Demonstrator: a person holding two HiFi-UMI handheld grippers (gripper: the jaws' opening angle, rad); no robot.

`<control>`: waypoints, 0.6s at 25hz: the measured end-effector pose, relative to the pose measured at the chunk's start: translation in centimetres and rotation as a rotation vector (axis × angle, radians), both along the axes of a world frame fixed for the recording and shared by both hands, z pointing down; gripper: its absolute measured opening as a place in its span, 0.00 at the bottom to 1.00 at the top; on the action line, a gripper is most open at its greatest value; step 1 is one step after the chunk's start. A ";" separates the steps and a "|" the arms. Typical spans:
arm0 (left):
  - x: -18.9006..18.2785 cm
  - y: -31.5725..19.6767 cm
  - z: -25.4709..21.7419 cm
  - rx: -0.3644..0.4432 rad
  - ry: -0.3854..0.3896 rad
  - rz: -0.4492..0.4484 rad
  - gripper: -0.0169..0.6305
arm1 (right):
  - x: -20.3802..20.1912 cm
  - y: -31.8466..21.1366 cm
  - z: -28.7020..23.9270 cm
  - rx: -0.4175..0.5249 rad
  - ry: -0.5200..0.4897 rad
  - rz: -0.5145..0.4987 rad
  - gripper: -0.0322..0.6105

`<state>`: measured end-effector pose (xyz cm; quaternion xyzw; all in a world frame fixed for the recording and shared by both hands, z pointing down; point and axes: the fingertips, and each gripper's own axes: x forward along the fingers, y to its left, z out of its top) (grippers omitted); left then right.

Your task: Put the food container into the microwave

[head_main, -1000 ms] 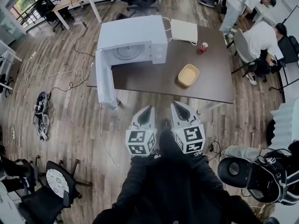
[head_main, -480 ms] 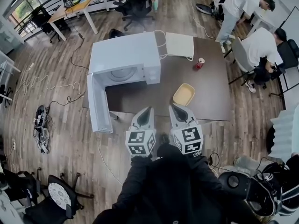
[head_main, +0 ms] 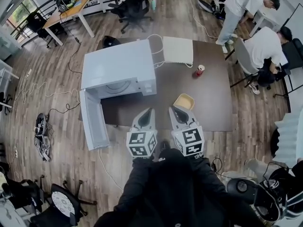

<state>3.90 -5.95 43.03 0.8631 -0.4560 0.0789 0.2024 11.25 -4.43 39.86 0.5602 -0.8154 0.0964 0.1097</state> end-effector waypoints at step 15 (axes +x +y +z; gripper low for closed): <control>1.8 -1.4 3.4 -0.076 -0.036 -0.004 0.08 | 3.1 -1.4 3.4 -0.076 -0.031 0.030 0.09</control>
